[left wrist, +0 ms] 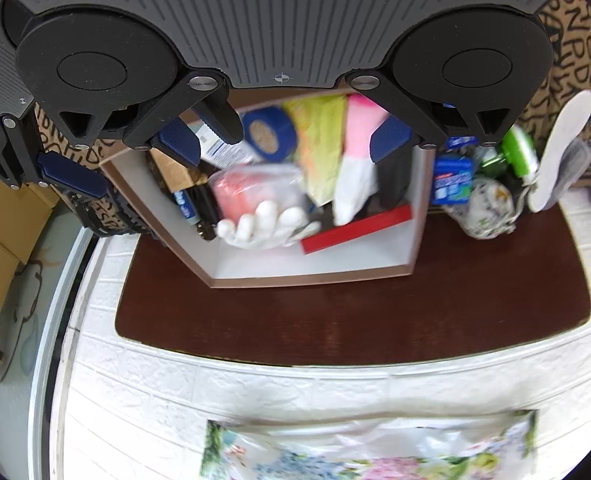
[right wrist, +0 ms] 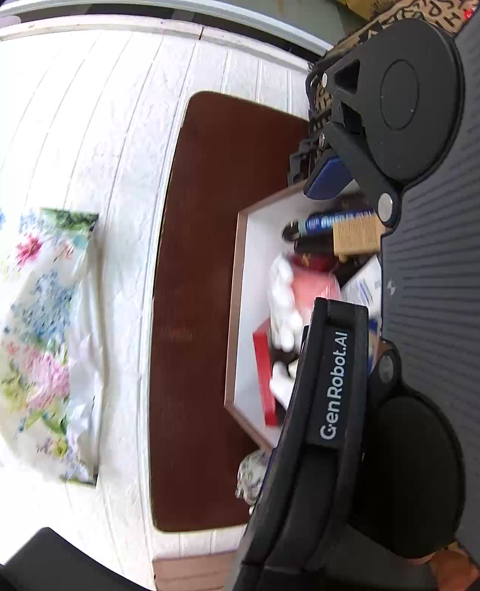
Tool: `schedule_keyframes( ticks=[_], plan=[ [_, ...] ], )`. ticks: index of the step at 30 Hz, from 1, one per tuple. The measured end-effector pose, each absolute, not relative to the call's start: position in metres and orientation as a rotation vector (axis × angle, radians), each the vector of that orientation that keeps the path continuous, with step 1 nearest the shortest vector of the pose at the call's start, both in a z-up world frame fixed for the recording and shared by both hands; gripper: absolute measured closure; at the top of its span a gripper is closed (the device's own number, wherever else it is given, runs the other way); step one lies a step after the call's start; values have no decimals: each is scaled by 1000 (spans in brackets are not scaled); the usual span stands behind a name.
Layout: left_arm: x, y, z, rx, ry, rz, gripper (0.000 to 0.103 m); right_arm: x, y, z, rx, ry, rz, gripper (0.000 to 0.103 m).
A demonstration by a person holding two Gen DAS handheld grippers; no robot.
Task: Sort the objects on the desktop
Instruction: 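Withdraw both tools from the box back over the bed, then grasp the blue medicine box with left while right grasps the clear plastic bag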
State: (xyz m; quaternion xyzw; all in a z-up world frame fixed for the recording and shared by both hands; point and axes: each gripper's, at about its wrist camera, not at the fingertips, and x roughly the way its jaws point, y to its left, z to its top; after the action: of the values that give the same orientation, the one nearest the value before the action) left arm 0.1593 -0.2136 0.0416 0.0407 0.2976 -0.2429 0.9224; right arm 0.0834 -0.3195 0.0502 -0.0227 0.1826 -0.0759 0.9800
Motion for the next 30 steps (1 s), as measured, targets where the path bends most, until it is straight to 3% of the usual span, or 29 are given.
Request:
schedule_keyframes(
  ticks=[18, 25, 30],
  plan=[
    [118, -47, -20, -18, 659, -357, 0, 52, -173, 5, -129, 414, 46, 0],
    [144, -11, -36, -69, 678, -337, 2, 68, -143, -25, -118, 474, 113, 0],
    [174, 3, -48, -76, 698, -318, 6, 86, -131, -41, -146, 518, 147, 8]
  ],
)
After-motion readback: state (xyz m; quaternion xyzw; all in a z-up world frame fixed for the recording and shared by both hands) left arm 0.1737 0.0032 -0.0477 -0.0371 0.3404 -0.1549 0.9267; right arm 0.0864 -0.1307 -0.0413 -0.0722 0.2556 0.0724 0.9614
